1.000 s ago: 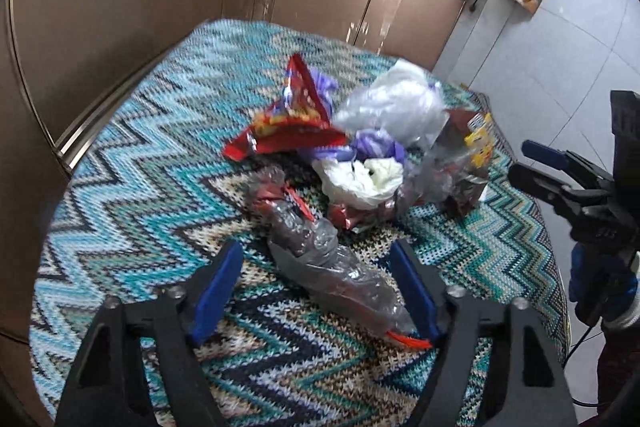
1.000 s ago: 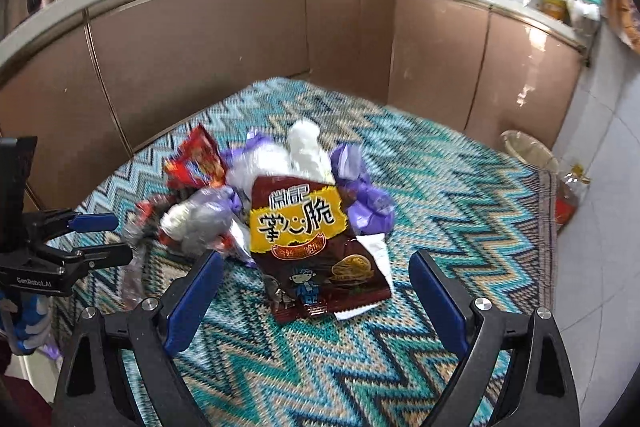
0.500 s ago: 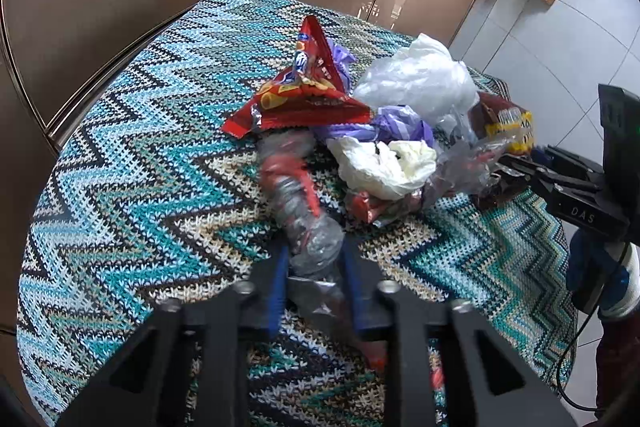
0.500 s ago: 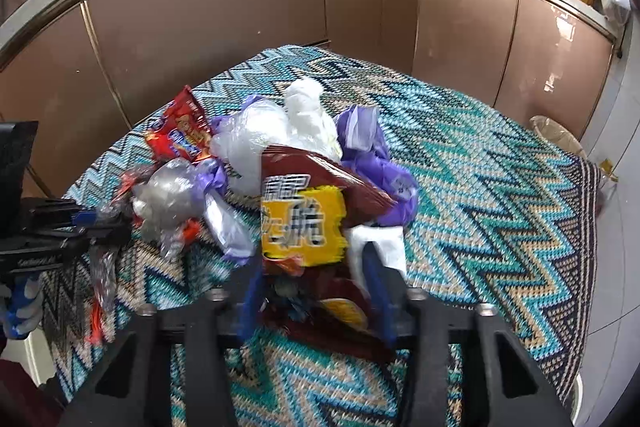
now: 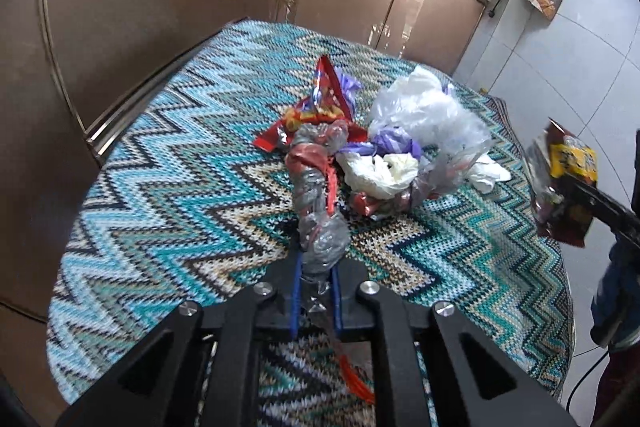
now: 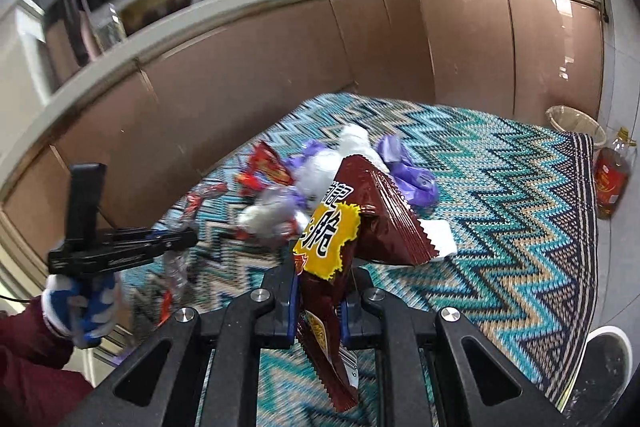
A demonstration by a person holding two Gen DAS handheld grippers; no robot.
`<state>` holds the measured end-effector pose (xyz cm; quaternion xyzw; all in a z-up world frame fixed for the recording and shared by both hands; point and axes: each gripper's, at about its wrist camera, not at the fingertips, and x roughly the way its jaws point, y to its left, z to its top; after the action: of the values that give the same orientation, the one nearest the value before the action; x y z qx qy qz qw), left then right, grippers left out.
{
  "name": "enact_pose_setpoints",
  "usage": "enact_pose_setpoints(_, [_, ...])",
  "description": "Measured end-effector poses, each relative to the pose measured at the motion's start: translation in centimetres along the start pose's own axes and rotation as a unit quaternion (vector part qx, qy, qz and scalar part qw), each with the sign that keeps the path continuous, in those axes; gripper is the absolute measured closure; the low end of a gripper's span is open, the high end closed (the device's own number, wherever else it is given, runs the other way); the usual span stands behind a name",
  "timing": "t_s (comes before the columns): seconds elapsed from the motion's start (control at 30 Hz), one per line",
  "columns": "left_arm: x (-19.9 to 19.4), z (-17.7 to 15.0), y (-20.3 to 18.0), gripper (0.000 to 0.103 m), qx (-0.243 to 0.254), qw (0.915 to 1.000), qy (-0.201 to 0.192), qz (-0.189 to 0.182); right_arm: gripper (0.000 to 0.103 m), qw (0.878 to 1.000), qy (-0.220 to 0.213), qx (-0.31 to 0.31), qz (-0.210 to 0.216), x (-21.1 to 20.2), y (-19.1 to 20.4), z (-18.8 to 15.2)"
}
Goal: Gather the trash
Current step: 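Carry both items to the white bin and open both grippers over it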
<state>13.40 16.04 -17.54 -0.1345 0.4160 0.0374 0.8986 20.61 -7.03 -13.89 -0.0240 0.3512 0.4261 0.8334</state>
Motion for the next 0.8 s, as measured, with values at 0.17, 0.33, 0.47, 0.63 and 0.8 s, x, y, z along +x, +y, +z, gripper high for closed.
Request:
enact_pose_setpoints(0.17, [-2.9, 0.0, -1.5, 0.092, 0.018, 0.9996, -0.023, -0.003, 0.089, 1.0, -0.031, 0.0, 0.003, -3.7, 0.4, -1.3])
enact_pose_setpoints(0.33, [-4.8, 1.3, -5.7, 0.092, 0.063, 0.997, -0.04, -0.021, 0.089, 0.997, -0.076, 0.02, -0.024, -8.8, -1.6, -2.8])
enact_pose_setpoints(0.47, [-4.4, 2.6, -11.3, 0.092, 0.111, 0.9918, -0.038, -0.051, 0.089, 0.991, -0.102, 0.056, -0.068, -13.0, -5.2, -4.8])
enact_pose_setpoints(0.63, [-2.0, 3.8, -19.9, 0.092, 0.169, 0.9794, -0.009, -0.109, 0.089, 0.976, -0.11, 0.116, -0.148, -17.1, -10.3, -8.1])
enact_pose_setpoints(0.8, [1.9, 4.0, -29.8, 0.092, 0.239, 0.9578, 0.021, -0.159, 0.087, 0.956, -0.097, 0.17, -0.22, -19.1, -15.5, -11.0])
